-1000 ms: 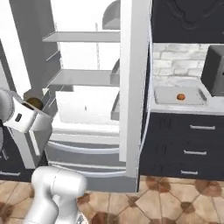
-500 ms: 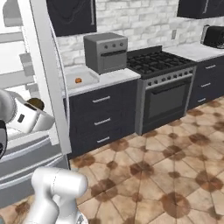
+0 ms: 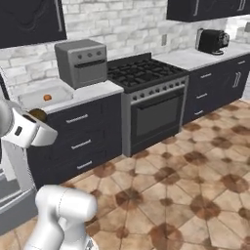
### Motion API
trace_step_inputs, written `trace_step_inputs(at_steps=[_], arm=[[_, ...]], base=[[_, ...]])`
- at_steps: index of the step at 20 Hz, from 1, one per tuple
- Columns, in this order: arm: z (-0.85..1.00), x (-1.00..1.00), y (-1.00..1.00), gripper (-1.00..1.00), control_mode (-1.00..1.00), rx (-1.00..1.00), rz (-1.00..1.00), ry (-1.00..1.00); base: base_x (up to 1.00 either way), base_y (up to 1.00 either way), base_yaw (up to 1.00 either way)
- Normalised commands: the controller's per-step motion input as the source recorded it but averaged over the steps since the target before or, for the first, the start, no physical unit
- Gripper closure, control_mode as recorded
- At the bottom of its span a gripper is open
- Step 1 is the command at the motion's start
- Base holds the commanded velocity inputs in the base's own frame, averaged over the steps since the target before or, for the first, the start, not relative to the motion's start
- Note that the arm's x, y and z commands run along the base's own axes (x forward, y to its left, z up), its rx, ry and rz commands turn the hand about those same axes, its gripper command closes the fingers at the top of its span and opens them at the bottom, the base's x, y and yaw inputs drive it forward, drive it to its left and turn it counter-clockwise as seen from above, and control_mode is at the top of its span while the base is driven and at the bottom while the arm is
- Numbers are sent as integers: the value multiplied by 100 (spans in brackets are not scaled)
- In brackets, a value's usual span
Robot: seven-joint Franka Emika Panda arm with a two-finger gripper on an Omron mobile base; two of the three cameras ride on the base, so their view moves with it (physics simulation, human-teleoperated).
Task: Pick the kiwi and tangerine from the fridge and place them inside the tupperware on the counter.
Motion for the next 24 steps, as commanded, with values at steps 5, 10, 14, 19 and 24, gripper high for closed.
trace_step_inputs(at_steps=[5,10,14,19,24], arm=[[0,0,0,100,100,0,0,0],[0,0,0,100,100,0,0,0],[0,0,0,100,100,0,0,0],[0,0,0,100,100,0,0,0],[0,0,0,100,100,0,0,0]], base=[[62,-44,27],[75,-23,70],[83,-19,78],[86,-45,43],[89,-43,21]])
